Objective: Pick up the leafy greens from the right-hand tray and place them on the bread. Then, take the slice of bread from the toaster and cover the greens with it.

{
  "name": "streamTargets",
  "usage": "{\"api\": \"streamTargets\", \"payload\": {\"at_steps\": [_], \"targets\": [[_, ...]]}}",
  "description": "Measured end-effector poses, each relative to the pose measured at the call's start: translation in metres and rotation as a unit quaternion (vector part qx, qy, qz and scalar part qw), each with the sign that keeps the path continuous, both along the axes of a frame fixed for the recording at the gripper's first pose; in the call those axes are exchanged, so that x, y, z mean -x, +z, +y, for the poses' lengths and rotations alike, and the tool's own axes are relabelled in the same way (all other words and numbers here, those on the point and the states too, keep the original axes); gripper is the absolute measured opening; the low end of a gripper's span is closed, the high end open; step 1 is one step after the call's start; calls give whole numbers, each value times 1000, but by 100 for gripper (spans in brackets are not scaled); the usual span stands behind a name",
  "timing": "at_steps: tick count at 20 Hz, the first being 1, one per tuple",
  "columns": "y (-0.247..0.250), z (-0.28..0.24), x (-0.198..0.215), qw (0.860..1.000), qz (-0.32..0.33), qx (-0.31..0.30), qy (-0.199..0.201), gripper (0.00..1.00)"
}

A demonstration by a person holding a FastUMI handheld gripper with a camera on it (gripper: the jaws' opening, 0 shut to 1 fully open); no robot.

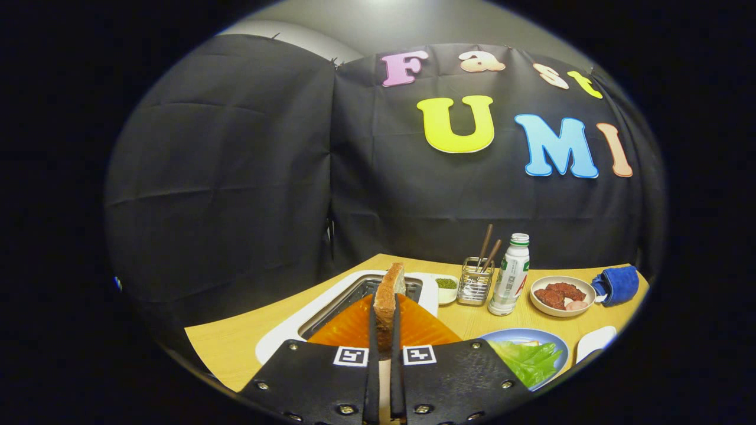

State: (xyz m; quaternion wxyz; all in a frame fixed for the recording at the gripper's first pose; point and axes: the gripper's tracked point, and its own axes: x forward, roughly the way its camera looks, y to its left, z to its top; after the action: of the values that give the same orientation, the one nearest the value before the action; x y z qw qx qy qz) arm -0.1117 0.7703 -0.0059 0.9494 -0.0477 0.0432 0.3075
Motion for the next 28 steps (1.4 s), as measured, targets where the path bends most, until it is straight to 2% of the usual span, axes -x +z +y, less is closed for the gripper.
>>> {"api": "streamTargets", "payload": {"at_steps": [8,13,20,28], "targets": [[62,-13,-2,999,-21,-45,9,7],[91,-55,-5,998,-44,-54,-1,7],[60,-124,-19,997,-50,-31,-46,7],[6,-157,-33,997,-20,-19,-66,7]]}}
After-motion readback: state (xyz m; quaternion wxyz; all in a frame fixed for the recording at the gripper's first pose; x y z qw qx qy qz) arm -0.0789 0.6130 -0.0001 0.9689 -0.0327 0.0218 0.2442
